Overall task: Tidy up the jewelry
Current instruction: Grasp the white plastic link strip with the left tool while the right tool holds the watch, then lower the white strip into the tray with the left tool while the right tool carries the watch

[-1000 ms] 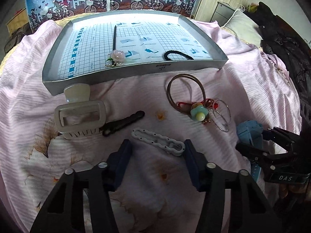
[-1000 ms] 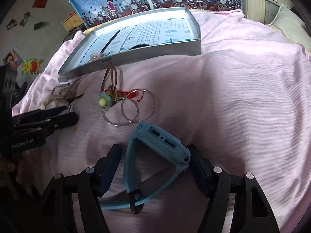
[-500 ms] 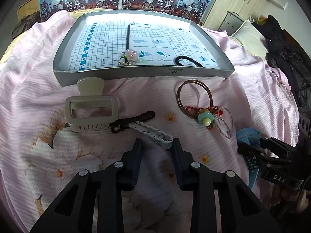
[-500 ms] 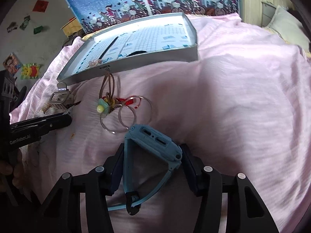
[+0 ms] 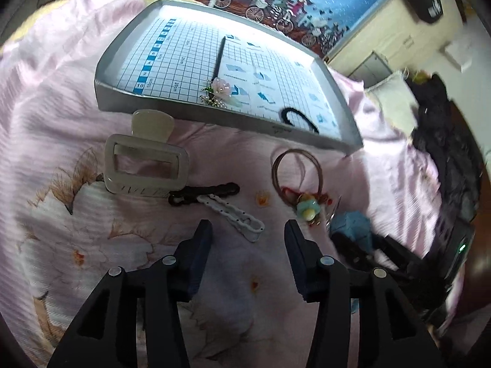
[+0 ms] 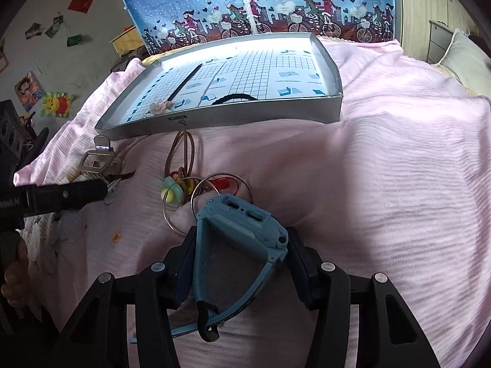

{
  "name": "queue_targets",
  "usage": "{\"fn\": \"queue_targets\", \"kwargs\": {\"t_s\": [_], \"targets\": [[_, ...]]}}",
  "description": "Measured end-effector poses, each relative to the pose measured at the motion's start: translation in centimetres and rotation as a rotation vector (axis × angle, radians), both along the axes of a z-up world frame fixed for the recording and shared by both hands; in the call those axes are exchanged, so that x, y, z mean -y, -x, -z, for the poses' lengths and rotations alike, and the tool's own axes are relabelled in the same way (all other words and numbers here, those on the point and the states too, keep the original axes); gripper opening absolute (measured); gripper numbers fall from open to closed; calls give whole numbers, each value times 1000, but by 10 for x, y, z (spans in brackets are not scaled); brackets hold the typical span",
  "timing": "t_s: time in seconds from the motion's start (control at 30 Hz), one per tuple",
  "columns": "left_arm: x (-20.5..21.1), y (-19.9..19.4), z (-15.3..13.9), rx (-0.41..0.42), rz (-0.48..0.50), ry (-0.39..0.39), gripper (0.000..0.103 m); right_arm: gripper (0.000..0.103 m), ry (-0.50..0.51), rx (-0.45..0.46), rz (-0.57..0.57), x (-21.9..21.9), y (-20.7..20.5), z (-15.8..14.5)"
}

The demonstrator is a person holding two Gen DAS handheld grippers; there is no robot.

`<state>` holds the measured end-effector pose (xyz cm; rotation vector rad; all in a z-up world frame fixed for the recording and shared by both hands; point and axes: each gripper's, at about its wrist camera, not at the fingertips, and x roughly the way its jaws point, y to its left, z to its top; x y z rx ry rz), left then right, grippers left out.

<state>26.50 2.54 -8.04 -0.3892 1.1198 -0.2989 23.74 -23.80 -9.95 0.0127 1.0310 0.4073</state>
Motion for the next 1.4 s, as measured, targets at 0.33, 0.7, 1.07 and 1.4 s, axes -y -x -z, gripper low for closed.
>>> {"fn": "queue_targets", "kwargs": {"t_s": [0.33,0.7,1.07,1.4], "targets": [[-4,-14,9,-7,-35,24,36,52,3,7,10,0,2,0],[-4,-7,11,-28,-18,4,14,51,-24,-7,21,2,6,-3],[30,8,-7,16,138,31,14,50,-136,-10,49,16,9,-16],[18,17,-1,-168,117,219,14,50,-191,-26,110,30,5,-21]]}}
